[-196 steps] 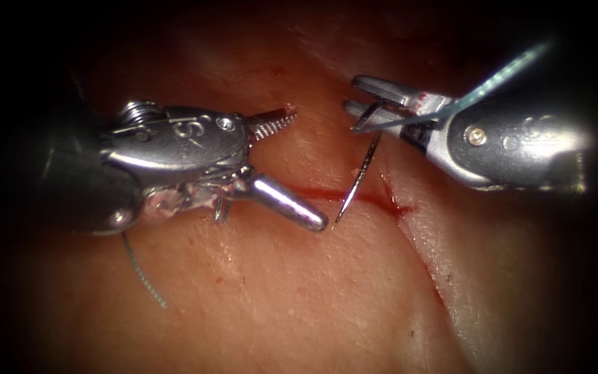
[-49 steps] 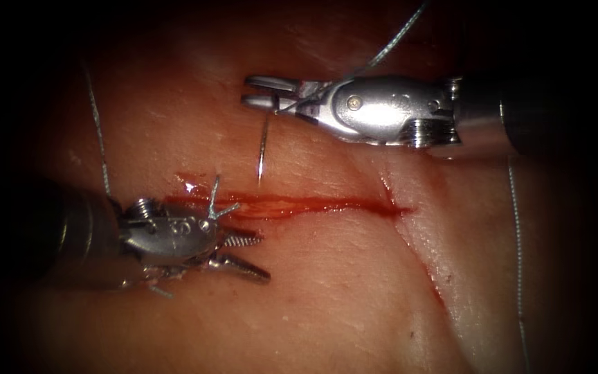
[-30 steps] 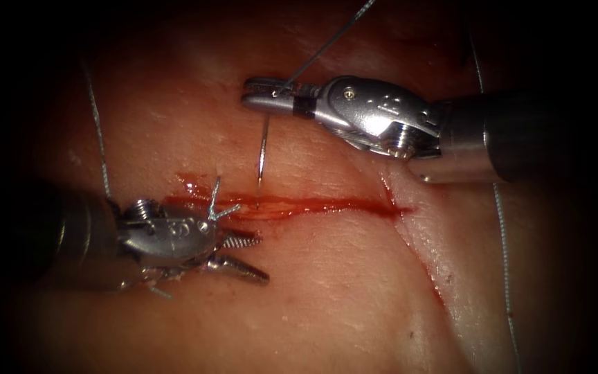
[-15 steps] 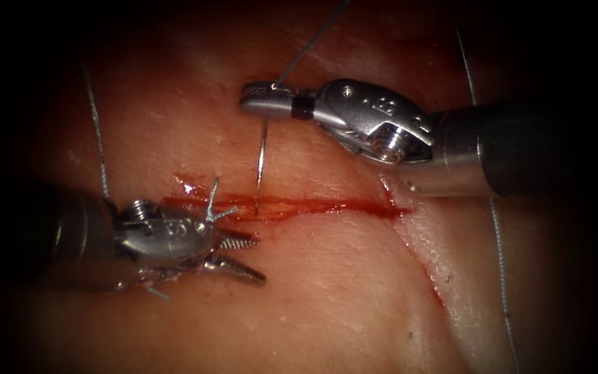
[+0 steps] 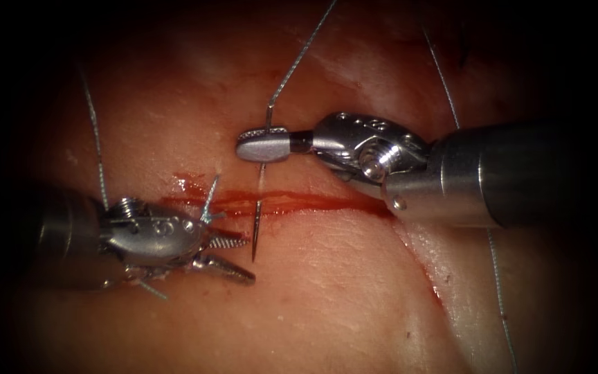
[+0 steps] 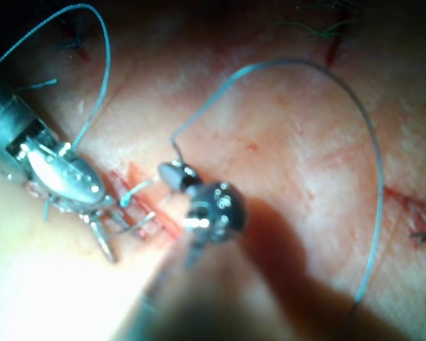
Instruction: Wound Closure
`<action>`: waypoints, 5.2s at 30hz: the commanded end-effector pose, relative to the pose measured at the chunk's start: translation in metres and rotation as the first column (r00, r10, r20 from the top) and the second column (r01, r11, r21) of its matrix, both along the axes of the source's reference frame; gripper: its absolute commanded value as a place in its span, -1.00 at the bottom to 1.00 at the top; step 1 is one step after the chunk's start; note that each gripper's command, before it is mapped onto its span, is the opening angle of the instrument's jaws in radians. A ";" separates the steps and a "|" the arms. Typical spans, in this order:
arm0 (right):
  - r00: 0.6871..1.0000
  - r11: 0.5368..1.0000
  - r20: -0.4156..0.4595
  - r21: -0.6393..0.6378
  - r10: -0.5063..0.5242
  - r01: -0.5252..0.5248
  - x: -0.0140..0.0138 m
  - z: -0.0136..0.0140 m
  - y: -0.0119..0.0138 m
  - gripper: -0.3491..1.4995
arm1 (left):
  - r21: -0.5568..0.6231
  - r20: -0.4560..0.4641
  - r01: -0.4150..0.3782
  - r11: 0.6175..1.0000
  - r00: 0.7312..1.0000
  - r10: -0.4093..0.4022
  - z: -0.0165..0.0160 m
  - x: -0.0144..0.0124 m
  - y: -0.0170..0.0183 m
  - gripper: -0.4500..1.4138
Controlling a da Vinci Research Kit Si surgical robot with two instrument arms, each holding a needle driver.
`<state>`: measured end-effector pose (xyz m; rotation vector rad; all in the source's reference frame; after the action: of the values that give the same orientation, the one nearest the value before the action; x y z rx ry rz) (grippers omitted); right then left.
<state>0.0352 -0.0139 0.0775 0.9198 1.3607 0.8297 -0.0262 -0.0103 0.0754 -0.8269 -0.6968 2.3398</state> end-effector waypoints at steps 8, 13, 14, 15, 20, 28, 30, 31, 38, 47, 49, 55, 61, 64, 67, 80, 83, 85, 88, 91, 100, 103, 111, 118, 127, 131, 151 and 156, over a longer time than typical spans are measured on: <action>1.000 1.000 0.004 0.018 0.013 -0.014 0.0009 -0.0012 -0.0032 -0.78 | -0.025 0.005 -0.013 1.000 1.000 0.013 0.0003 -0.0006 -0.0001 -0.33; 0.992 0.989 0.048 -0.102 0.113 -0.108 0.0007 -0.0003 -0.0019 0.54 | -0.120 0.035 -0.066 0.991 0.997 0.070 -0.0011 -0.0013 0.0005 -0.35; 0.989 0.985 0.058 -0.116 0.134 -0.126 0.0005 0.0000 -0.0014 0.67 | -0.148 0.050 -0.075 0.986 0.995 0.083 -0.0016 -0.0015 0.0006 -0.35; 0.988 0.984 0.061 -0.122 0.140 -0.132 0.0004 0.0003 -0.0010 0.74 | -0.164 0.064 -0.081 0.983 0.994 0.093 -0.0019 -0.0017 0.0007 -0.35; 0.981 0.978 0.084 -0.132 0.175 -0.163 -0.0009 0.0013 0.0003 0.93 | -0.260 0.114 -0.116 0.959 0.982 0.150 -0.0032 -0.0022 0.0006 -0.26; 0.985 0.983 0.091 -0.126 0.145 -0.133 -0.0038 0.0010 0.0010 0.82 | -0.349 0.112 -0.169 0.922 0.969 0.220 -0.0040 -0.0013 0.0015 -0.26; 0.986 0.985 0.097 -0.125 0.132 -0.119 -0.0041 0.0010 0.0010 0.82 | -0.357 0.115 -0.172 0.918 0.967 0.226 -0.0042 -0.0012 0.0017 -0.26; 0.986 0.986 0.104 -0.126 0.127 -0.113 -0.0043 0.0010 0.0010 0.82 | -0.366 0.114 -0.177 0.914 0.966 0.233 -0.0043 -0.0012 0.0018 -0.26; 0.988 0.988 0.112 -0.125 0.109 -0.095 -0.0046 0.0009 0.0006 0.82 | -0.472 0.100 -0.244 0.847 0.940 0.326 -0.0042 -0.0020 0.0024 0.28; 0.989 0.988 0.107 -0.125 0.100 -0.087 -0.0051 0.0008 0.0005 0.82 | -0.571 0.108 -0.323 0.755 0.882 0.459 -0.0036 -0.0037 0.0019 0.51; 0.990 0.989 0.105 -0.125 0.096 -0.083 -0.0054 0.0009 0.0005 0.82 | -0.607 0.117 -0.323 0.726 0.867 0.484 -0.0033 -0.0040 0.0018 0.50; 0.988 0.988 0.110 -0.126 0.108 -0.094 -0.0064 0.0008 0.0004 0.82 | -0.656 0.133 -0.313 0.687 0.848 0.513 -0.0025 -0.0044 0.0023 0.39; 0.985 0.986 0.117 -0.126 0.123 -0.108 -0.0076 0.0006 0.0005 0.82 | -0.677 0.124 -0.323 0.661 0.835 0.536 -0.0012 -0.0043 0.0030 0.28; 0.985 0.986 0.119 -0.127 0.127 -0.112 -0.0079 0.0005 0.0004 0.82 | -0.680 0.122 -0.325 0.657 0.834 0.538 -0.0005 -0.0043 0.0032 0.23; 0.983 0.985 0.123 -0.127 0.134 -0.118 -0.0079 0.0005 0.0004 0.82 | -0.683 0.117 -0.325 0.654 0.835 0.537 0.0002 -0.0045 0.0030 0.05; 0.980 0.983 0.131 -0.127 0.152 -0.135 -0.0086 0.0003 0.0006 0.82 | -0.687 0.142 -0.256 0.680 0.870 0.471 -0.0016 -0.0033 0.0033 -1.00; 0.978 0.982 0.135 -0.126 0.158 -0.142 -0.0089 0.0000 0.0006 0.82 | -0.675 0.162 -0.221 0.704 0.886 0.434 -0.0031 -0.0032 0.0036 -1.00; 0.977 0.981 0.137 -0.126 0.164 -0.147 -0.0092 -0.0001 0.0004 0.82 | -0.667 0.181 -0.195 0.719 0.894 0.411 -0.0043 -0.0034 0.0038 -1.00; 0.977 0.981 0.137 -0.125 0.164 -0.147 -0.0094 -0.0005 -0.0001 0.82 | -0.649 0.205 -0.164 0.743 0.903 0.378 -0.0061 -0.0038 0.0036 -1.00; 0.977 0.982 0.136 -0.124 0.161 -0.145 -0.0095 -0.0011 -0.0007 0.82 | -0.591 0.270 -0.114 0.798 0.904 0.330 -0.0076 -0.0044 0.0031 -1.00; 0.983 0.987 0.124 -0.099 0.138 -0.126 -0.0096 -0.0033 -0.0017 0.78 | -0.313 0.499 0.027 0.949 0.855 0.140 -0.0116 -0.0057 0.0018 -1.00; 0.983 0.988 0.122 -0.090 0.134 -0.124 -0.0096 -0.0037 -0.0018 0.76 | -0.252 0.518 0.027 0.967 0.848 0.111 -0.0129 -0.0056 0.0018 -1.00; 0.985 0.992 0.121 -0.030 0.125 -0.122 -0.0096 -0.0043 -0.0025 0.74 | -0.206 0.537 0.011 0.979 0.837 0.104 -0.0158 -0.0055 0.0018 -1.00; 0.985 0.991 0.121 0.039 0.121 -0.127 -0.0101 -0.0058 -0.0015 0.69 | -0.343 0.506 0.032 0.939 0.848 0.156 -0.0181 -0.0052 0.0046 -1.00; 0.987 0.986 0.118 0.107 0.112 -0.125 -0.0116 -0.0088 -0.0005 0.58 | -0.470 0.445 0.050 0.881 0.876 0.188 -0.0203 -0.0051 0.0085 -1.00; 0.986 0.980 0.121 0.149 0.114 -0.131 -0.0113 -0.0095 -0.0001 0.58 | -0.492 0.422 0.036 0.870 0.884 0.203 -0.0187 -0.0058 0.0063 -1.00; 0.978 0.920 0.188 0.362 0.087 -0.151 -0.0091 -0.0086 -0.0016 0.47 | -0.611 0.248 -0.142 0.779 0.900 0.358 -0.0130 -0.0086 0.0014 -1.00; 0.976 0.927 0.194 0.342 0.093 -0.157 -0.0074 -0.0078 -0.0021 0.53 | -0.629 0.235 -0.156 0.762 0.896 0.378 -0.0131 -0.0088 0.0012 -1.00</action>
<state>0.0273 -0.0159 0.0695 1.0097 1.1424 1.2533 -0.0347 -0.0090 0.0617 -1.5450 -0.1841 2.7646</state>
